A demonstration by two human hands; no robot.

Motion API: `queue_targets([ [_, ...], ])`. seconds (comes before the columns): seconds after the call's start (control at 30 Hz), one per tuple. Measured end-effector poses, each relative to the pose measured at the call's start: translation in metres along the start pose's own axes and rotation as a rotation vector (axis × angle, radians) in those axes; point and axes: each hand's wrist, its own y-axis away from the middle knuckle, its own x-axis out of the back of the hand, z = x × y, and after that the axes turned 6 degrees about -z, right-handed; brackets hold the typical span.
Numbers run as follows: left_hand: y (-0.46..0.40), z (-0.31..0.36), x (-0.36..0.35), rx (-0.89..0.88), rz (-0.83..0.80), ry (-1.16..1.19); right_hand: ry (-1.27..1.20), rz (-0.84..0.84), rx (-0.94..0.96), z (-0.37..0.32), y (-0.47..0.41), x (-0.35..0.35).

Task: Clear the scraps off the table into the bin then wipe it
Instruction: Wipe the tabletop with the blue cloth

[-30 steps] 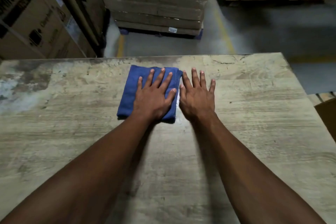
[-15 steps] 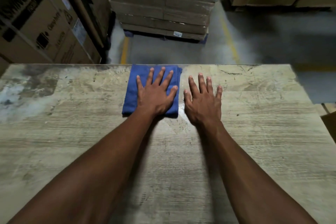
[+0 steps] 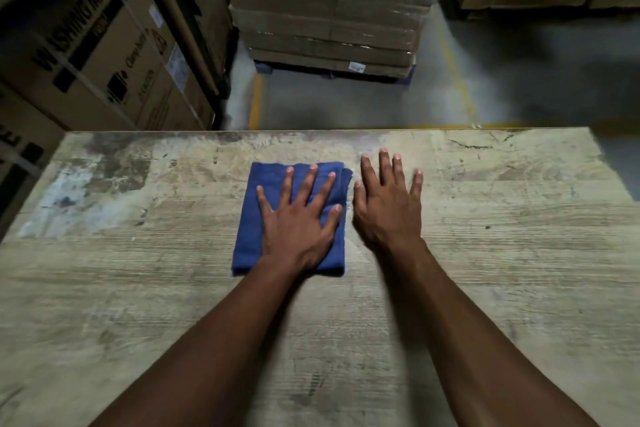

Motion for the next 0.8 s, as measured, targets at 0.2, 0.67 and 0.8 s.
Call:
queue_targets([
  [0.2,-0.099,-0.020,0.032,0.032,-0.014,0.014,0.000,0.014,-0.006,-0.015,-0.006,-0.010],
  [0.67,0.035,-0.061,0.007,0.013,0.010,-0.012,0.038,-0.015,-0.020,-0.019,0.000,0.001],
  [0.8,0.046,-0.069,0.005,0.020,-0.009,-0.028,0.043,-0.022,-0.020,-0.021,0.001,0.001],
])
